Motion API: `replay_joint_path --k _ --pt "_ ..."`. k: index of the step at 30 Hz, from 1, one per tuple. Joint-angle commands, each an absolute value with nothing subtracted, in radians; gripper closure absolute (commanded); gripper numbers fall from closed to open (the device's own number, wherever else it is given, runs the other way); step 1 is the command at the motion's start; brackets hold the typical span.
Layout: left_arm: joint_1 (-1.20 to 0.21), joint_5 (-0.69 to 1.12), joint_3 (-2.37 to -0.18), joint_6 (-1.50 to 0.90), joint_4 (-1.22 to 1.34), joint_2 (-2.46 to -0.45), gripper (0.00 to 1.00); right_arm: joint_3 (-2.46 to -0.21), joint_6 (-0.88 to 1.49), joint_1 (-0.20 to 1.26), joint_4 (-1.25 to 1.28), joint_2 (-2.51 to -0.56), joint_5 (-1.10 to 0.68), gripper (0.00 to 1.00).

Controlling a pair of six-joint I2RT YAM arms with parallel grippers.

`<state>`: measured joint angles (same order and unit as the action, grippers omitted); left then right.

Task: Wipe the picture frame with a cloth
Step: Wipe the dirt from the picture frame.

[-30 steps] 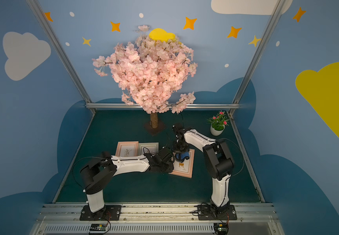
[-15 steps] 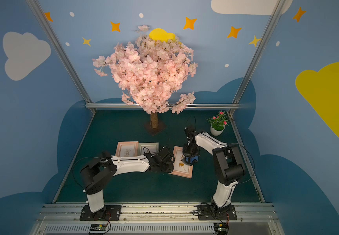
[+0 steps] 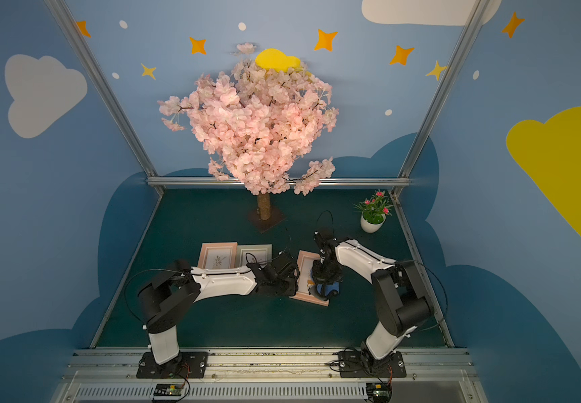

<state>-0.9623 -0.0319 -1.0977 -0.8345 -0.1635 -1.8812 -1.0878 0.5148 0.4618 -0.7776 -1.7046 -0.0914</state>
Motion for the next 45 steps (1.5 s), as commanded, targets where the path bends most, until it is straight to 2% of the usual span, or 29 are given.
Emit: replay_joint_path --k 1,5,12,15,26,31,37,45 --pt "-0.958 -0.034 -1.071 -0.833 -0.221 -1.914 0.75 -1.199 0.490 0.438 -0.784 -1.786 -0.054 1.00" --pt "-0.958 -0.035 -1.069 -0.839 -0.220 -1.912 0.75 -1.209 0.490 0.458 -0.794 -1.784 -0.064 1.00" --pt "-0.958 -0.025 -1.069 -0.838 -0.196 -1.915 0.75 -0.968 0.578 0.553 -0.741 -1.608 -0.132 1.00" --pt "-0.959 -0.019 -1.064 -0.838 -0.182 -1.913 0.76 -0.921 0.600 0.560 -0.682 -1.589 -0.180 1.00" --pt "-0.962 -0.006 -1.044 -0.850 -0.160 -1.899 0.76 -1.224 0.527 0.473 -0.675 -1.872 -0.164 1.00" --pt "-0.965 -0.009 -1.055 -0.851 -0.168 -1.905 0.76 -1.174 0.537 0.502 -0.677 -1.815 -0.180 1.00" --pt "-0.965 -0.020 -1.070 -0.856 -0.184 -1.917 0.77 -0.986 0.575 0.559 -0.659 -1.687 -0.183 1.00" --pt "-0.965 -0.036 -1.068 -0.857 -0.203 -1.905 0.76 -1.058 0.491 0.431 -0.723 -1.729 -0.054 1.00"
